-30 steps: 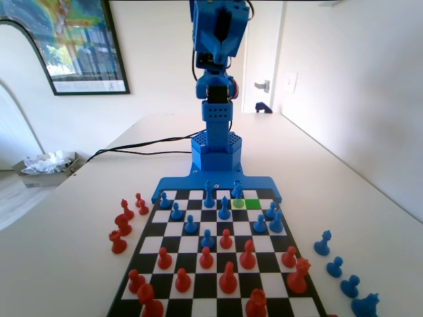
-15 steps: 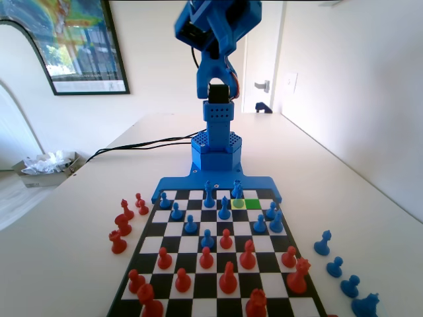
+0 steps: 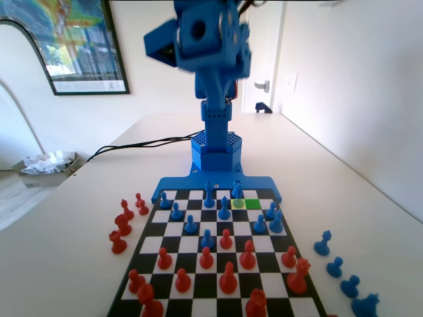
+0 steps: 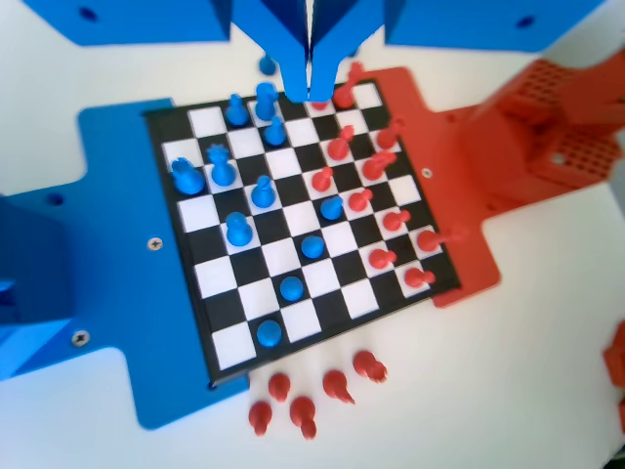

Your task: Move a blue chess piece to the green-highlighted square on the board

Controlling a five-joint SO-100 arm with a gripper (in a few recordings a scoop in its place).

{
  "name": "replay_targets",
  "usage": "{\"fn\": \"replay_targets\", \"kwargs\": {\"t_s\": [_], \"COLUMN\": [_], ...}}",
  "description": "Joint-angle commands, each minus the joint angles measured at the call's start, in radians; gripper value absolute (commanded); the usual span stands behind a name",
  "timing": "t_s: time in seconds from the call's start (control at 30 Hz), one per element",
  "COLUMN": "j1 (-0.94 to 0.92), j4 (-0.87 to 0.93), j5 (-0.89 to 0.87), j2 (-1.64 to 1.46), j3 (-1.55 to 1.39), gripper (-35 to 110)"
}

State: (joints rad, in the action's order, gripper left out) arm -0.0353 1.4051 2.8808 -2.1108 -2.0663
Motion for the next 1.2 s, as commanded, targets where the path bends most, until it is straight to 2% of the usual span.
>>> {"fn": "replay_targets", "kwargs": {"t_s": [0.0, 0.23, 0.4, 0.53, 0.8, 1.17], "j1": [0.044, 0.184, 0.258, 0.278, 0.258, 0.253], "j4": [-0.054, -0.181, -0.186, -0.212, -0.422, -0.356], "j5": [-0.003, -0.114, -0.21, -0.242, -0.261, -0.33], "j2": [0.009, 0.071, 0.101, 0.104, 0.103, 0.178], "j3": [-0.04, -0.146, -0.178, -0.235, -0.431, -0.296], "gripper": [1, 1, 5, 6, 8, 9]}}
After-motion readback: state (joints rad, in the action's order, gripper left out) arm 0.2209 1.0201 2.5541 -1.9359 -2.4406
